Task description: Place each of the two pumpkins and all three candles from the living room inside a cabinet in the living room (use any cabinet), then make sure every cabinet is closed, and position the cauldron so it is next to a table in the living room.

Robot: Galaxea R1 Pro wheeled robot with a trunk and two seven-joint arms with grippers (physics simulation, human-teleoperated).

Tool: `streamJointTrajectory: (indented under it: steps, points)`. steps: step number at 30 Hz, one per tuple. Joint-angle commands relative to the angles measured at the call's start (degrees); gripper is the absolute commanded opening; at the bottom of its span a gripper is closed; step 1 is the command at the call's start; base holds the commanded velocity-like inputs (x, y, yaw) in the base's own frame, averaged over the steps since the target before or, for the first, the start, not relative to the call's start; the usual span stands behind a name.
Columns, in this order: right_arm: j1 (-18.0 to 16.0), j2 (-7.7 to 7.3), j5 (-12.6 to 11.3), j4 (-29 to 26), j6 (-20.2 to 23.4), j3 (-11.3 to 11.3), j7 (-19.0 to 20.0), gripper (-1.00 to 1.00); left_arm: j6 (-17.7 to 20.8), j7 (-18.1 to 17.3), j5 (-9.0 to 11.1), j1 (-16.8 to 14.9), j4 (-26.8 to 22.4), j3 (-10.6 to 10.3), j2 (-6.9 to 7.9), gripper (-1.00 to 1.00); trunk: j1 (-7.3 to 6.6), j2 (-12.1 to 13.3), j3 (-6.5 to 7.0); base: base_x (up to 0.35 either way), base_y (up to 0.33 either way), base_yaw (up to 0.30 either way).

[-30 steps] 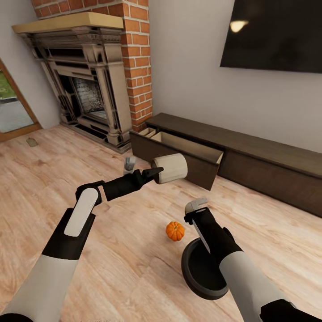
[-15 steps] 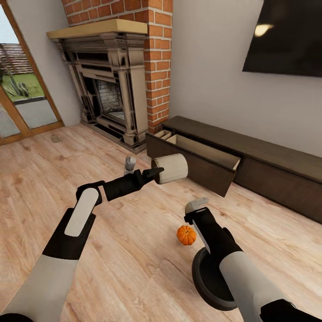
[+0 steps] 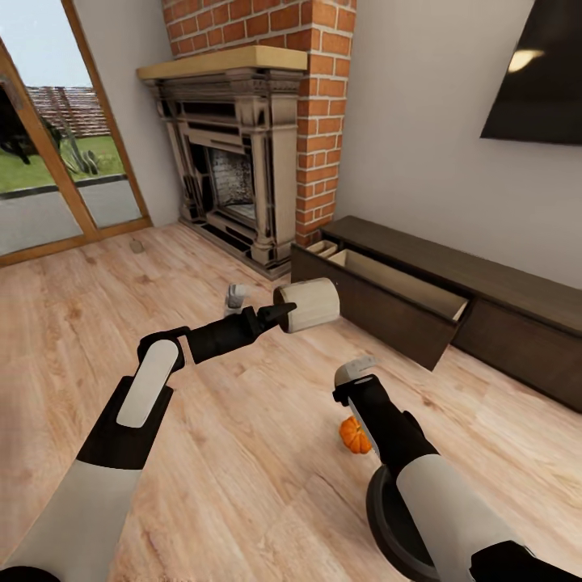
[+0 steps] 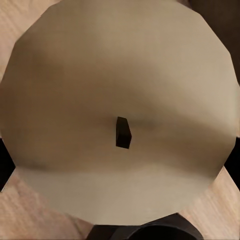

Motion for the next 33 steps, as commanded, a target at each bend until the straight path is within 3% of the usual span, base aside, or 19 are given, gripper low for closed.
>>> streamJointTrajectory:
  steps: [1, 8, 27, 33]
  points:
    - [0.00, 0.00, 0.12, -0.01, 0.01, -0.01, 0.02, -1.00, 0.02, -0.13, 0.30, -0.02, -0.02, 0.01, 0.00, -1.00, 0.00, 0.00, 0.07, 0.000, 0.000, 0.216]
    - [0.00, 0.00, 0.12, -0.09, 0.01, -0.03, 0.02, -1.00, 0.02, -0.07, 0.30, 0.00, -0.01, 0.01, 0.00, -1.00, 0.00, 0.00, 0.56, 0.000, 0.000, 0.202]
    - [0.00, 0.00, 0.12, -0.06, 0.01, -0.03, 0.09, -1.00, 0.02, 0.03, 0.30, -0.01, 0.00, 0.01, -0.03, -1.00, -4.17, 7.62, 5.30, 0.000, 0.000, 0.198]
    - [0.00, 0.00, 0.04, -0.05, 0.01, -0.04, 0.10, -1.00, 0.02, 0.03, 0.30, -0.01, -0.02, 0.01, -0.04, -1.00, -5.49, 10.03, 6.47, 0.000, 0.000, 0.051]
